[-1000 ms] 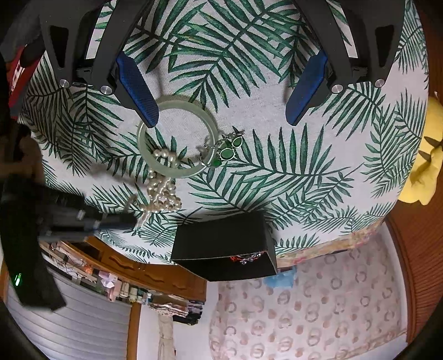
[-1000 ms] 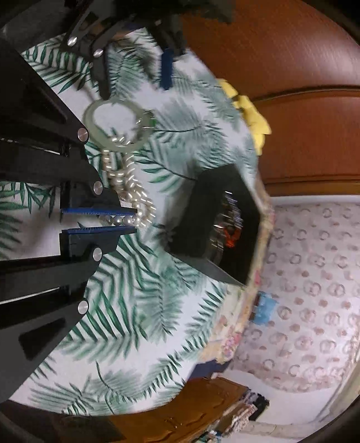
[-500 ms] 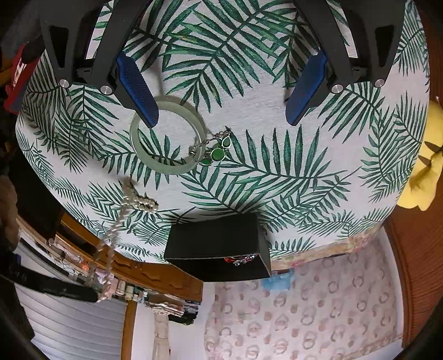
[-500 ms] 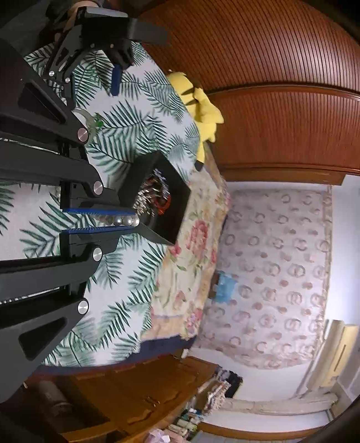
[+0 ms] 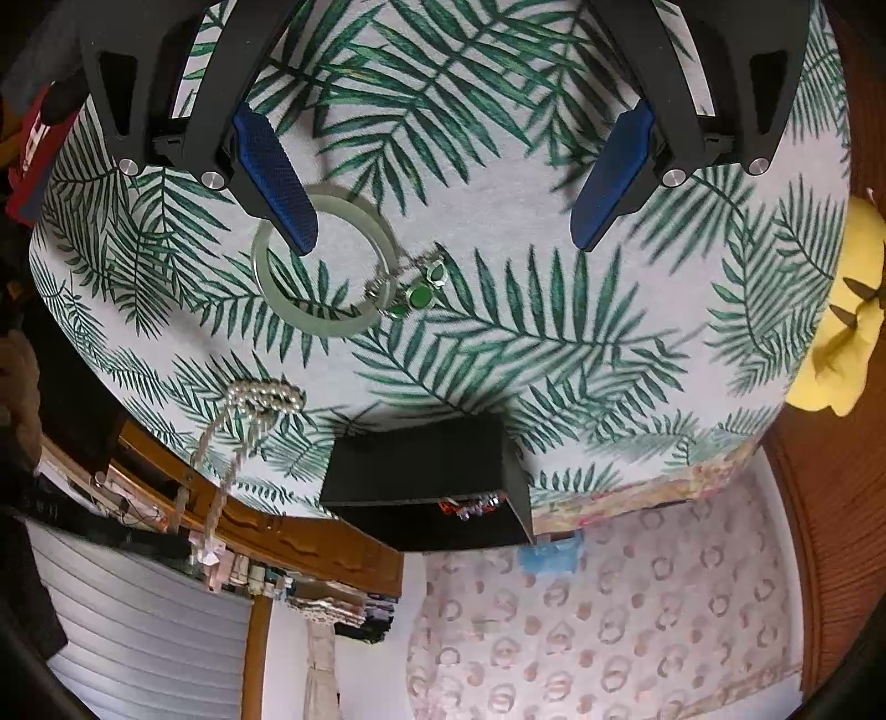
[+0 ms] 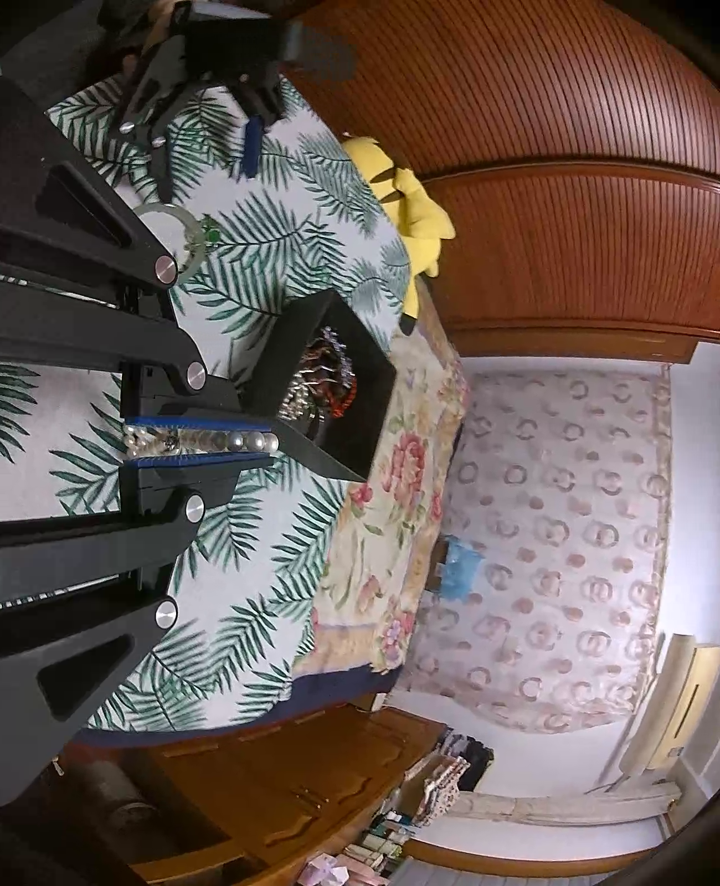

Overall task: Organize jewelry
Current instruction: 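Lift the pearl necklace with the right tool while the left tool grasps the green earring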

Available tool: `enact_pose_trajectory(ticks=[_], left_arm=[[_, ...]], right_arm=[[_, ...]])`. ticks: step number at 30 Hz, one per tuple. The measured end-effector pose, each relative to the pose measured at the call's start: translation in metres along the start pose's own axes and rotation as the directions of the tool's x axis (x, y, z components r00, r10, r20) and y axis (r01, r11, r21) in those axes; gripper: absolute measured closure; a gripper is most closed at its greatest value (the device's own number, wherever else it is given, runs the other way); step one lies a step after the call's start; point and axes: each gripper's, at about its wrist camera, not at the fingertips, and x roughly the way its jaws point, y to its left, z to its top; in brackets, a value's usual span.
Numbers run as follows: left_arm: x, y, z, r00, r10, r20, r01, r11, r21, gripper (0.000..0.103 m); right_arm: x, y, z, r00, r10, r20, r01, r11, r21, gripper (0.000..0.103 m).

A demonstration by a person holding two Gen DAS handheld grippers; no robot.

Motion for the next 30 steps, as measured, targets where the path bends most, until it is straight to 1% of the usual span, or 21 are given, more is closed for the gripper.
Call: enact_pose_trajectory(ticks=[2,3,5,6,8,12,14,19,22,24,27,28,29,30], left_arm=[[0.001,0.004,0.003,1.000,0.000,-0.002,0.000,1.000,0.000,0.028],[0.003,0.007,0.006,1.000,0.001,-0.007,-0.001,1.000,0.001,0.031],[0.007,0.011,0.010,1.000,0.003,-0.014,-0.003,1.000,-0.001,0.044],[0.009,0.014,0.013,1.000,0.000,-0.019,0.000,1.000,-0.004,0.047],[0.016,0.019,0.018,0.999,-0.017,-0.034,0.017,1.000,-0.010,0.059],[0.030,0.018,0.024,0.996,-0.047,-0.075,0.048,0.999,0.022,0.060],[0.034,0.017,0.025,0.995,-0.061,-0.083,0.064,0.997,0.037,0.060],[0.040,0.009,0.029,0.994,-0.047,-0.097,0.055,0.995,0.083,0.060],[0.040,0.004,0.031,0.992,-0.069,-0.105,0.080,0.992,0.101,0.065],[0.040,0.001,0.031,0.991,-0.079,-0.107,0.091,0.989,0.113,0.069],[0.039,0.000,0.031,0.990,-0.096,-0.105,0.108,0.988,0.114,0.079],[0.039,-0.002,0.031,0.989,-0.105,-0.104,0.117,0.986,0.118,0.089],[0.040,-0.003,0.031,0.989,-0.105,-0.106,0.118,0.986,0.119,0.096],[0.040,-0.003,0.032,0.990,-0.100,-0.102,0.112,0.987,0.116,0.096]], right_arm=[[0.004,0.002,-0.004,1.000,0.004,-0.009,-0.004,1.000,0.000,0.095],[0.005,0.003,-0.005,1.000,0.005,-0.012,-0.005,1.000,0.000,0.095],[0.007,0.004,-0.007,1.000,0.010,-0.015,-0.010,1.000,0.003,0.095],[0.007,0.004,-0.008,1.000,0.013,-0.015,-0.012,1.000,0.005,0.095],[0.007,0.006,-0.009,1.000,0.014,-0.015,-0.014,1.000,0.004,0.095],[0.007,0.008,-0.009,1.000,0.019,-0.015,-0.019,1.000,0.002,0.095],[0.007,0.008,-0.009,1.000,0.019,-0.015,-0.019,1.000,0.002,0.095],[0.008,0.009,-0.011,1.000,0.021,-0.020,-0.021,1.000,0.003,0.095],[0.009,0.010,-0.012,0.999,0.025,-0.023,-0.025,1.000,0.003,0.095],[0.008,0.010,-0.013,0.999,0.026,-0.025,-0.026,1.000,0.002,0.095],[0.008,0.010,-0.013,0.999,0.025,-0.026,-0.025,1.000,0.003,0.095],[0.009,0.010,-0.013,0.999,0.026,-0.026,-0.026,1.000,0.004,0.095],[0.009,0.009,-0.014,0.999,0.026,-0.027,-0.026,1.000,0.006,0.095],[0.009,0.009,-0.014,0.999,0.027,-0.028,-0.027,1.000,0.007,0.095]])
